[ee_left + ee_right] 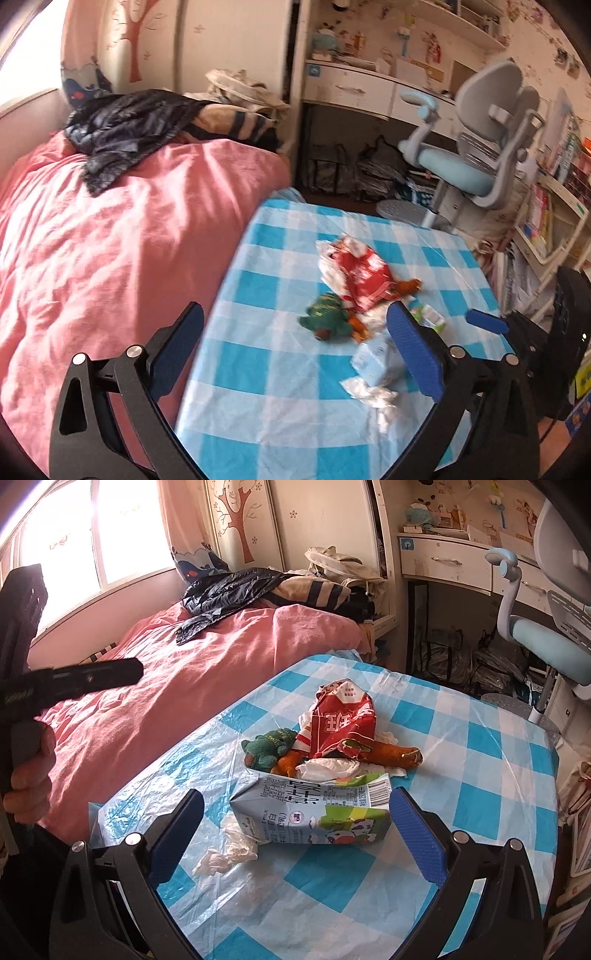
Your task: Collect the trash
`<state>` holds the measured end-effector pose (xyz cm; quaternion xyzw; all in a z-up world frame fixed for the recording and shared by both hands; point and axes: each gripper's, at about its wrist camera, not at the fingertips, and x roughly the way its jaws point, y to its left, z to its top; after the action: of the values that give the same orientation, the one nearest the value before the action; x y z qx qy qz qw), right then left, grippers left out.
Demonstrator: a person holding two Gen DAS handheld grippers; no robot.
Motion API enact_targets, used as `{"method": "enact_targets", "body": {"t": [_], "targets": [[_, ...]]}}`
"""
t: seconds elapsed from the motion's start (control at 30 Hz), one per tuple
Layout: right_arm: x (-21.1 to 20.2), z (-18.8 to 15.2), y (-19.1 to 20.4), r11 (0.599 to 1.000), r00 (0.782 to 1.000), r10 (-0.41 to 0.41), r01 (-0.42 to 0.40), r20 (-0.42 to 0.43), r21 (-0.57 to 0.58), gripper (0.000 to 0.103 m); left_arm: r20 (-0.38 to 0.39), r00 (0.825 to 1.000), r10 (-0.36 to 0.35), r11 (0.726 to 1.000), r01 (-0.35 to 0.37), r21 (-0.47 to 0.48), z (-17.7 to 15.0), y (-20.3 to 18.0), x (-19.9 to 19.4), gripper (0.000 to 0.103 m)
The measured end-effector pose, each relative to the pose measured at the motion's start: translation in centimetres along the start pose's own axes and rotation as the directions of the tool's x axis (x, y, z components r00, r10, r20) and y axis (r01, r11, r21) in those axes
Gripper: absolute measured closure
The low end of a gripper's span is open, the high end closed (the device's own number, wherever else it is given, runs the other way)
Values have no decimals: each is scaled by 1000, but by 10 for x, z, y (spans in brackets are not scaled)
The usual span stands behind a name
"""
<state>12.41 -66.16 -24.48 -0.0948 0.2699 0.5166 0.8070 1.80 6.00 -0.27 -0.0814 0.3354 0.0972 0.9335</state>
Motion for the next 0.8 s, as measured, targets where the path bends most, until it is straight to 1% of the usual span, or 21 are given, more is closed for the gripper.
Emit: {"method": "enact_targets", "body": {"t": [0.03,0.1,0.13,0.2,0.27,0.33,0.4,0.53,0.67,0.8], "targets": [[-1,1,3,1000,1000,2,-2,4,-8,6,21,999,49,999,-48,-17,5,15,-7,7],[-5,5,12,999,1000,13,-13,18,-31,6,76,981,176,984,-174,-38,14,42,-25,7],[-9,6,17,999,999,22,-21,25,-45,6,93,965,245,969,-241,-55,18,57,-35,7],[-13,8,26,997,999,37,-34,36,-66,6,110,937,332,940,-320,-117,27,88,-57,7],[-15,8,32,996,998,50,-47,40,-81,6,139,899,416,903,-390,-180,31,117,-84,7],[-17,9,36,994,997,60,-56,44,-91,6,160,845,510,854,-476,-209,32,141,-112,7],[-18,10,38,994,997,64,-59,49,-92,6,164,803,573,814,-534,-228,33,161,-134,7],[-23,12,40,996,996,56,-51,67,-78,6,173,738,652,748,-589,-307,31,197,-183,7],[-26,13,42,997,996,33,-27,87,-67,6,179,692,699,701,-613,-364,29,218,-222,7],[-25,12,38,999,995,14,-10,95,-40,6,178,656,733,663,-633,-398,25,236,-251,7]]}}
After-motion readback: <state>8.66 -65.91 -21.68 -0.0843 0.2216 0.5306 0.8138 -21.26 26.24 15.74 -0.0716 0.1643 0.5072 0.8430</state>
